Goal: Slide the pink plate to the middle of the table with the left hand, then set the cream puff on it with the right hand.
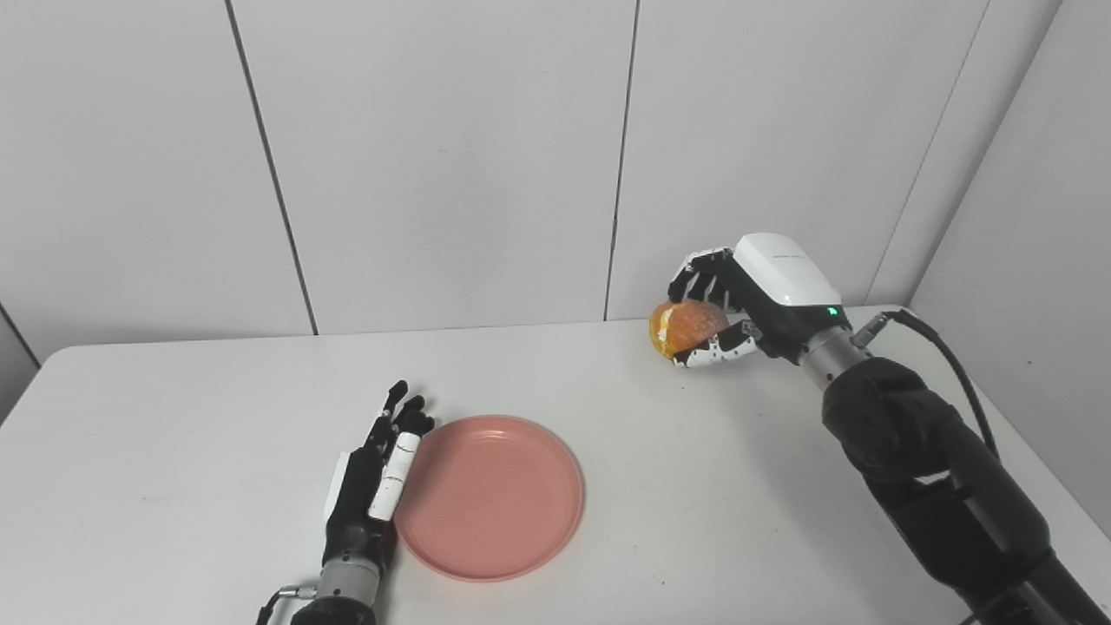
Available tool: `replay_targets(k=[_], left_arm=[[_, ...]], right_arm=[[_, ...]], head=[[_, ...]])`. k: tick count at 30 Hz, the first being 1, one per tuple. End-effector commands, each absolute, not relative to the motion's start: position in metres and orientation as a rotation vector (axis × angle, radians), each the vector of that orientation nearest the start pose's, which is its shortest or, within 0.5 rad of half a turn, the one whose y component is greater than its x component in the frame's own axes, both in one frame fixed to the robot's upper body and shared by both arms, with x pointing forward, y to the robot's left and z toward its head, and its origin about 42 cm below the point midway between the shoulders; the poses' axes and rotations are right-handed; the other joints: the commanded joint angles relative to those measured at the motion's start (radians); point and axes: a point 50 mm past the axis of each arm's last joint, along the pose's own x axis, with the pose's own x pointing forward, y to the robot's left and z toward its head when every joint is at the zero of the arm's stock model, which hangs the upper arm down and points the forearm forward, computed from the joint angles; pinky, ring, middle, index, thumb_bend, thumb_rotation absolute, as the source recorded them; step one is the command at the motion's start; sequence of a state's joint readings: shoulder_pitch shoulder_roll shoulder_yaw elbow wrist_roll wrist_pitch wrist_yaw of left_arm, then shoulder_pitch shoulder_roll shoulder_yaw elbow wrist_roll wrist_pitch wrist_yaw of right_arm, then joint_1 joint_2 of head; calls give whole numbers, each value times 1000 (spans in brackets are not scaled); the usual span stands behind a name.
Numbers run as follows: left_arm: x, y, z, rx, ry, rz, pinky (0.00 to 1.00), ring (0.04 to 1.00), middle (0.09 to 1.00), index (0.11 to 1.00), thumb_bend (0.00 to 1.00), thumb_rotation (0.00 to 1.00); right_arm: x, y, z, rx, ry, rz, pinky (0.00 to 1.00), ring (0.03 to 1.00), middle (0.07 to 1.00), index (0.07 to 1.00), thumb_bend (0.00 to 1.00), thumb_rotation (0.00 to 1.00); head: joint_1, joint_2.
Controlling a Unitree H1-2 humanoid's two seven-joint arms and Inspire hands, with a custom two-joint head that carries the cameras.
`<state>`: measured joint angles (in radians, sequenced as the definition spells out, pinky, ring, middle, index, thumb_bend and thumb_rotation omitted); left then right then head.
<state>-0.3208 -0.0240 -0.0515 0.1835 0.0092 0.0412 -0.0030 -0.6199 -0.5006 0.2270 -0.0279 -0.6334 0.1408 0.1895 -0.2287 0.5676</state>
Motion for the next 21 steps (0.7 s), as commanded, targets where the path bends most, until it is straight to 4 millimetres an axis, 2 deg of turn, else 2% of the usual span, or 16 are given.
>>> replay_targets(k=[1, 5, 7, 16, 21], left_arm=[[379, 142, 154, -2, -124, -165, 853, 864, 916, 924, 815, 866], [376, 136, 154, -10, -119, -157, 874, 867, 912, 920, 843, 923], [376, 134, 154, -10, -117, -151, 869, 865, 912, 923, 826, 944], [373, 124, 153, -15, -121, -133, 828, 852, 897, 911, 770, 941], [374, 121, 151, -1, -122, -130, 780, 842, 894, 912, 845, 980]], right_arm=[[428, -253, 352, -1190, -553, 97, 389, 441, 479, 491, 527, 0], [424, -242, 355, -1153, -581, 131, 386, 446, 488, 484, 527, 0], [422, -237, 355, -1137, -596, 146, 372, 432, 481, 487, 527, 0], [419, -215, 356, -1080, -665, 221, 356, 412, 462, 501, 527, 0], [420, -203, 347, -1062, -673, 260, 352, 409, 457, 505, 527, 0]], head=[[24, 1], [60, 2], [76, 2], [128, 1], [160, 1]])
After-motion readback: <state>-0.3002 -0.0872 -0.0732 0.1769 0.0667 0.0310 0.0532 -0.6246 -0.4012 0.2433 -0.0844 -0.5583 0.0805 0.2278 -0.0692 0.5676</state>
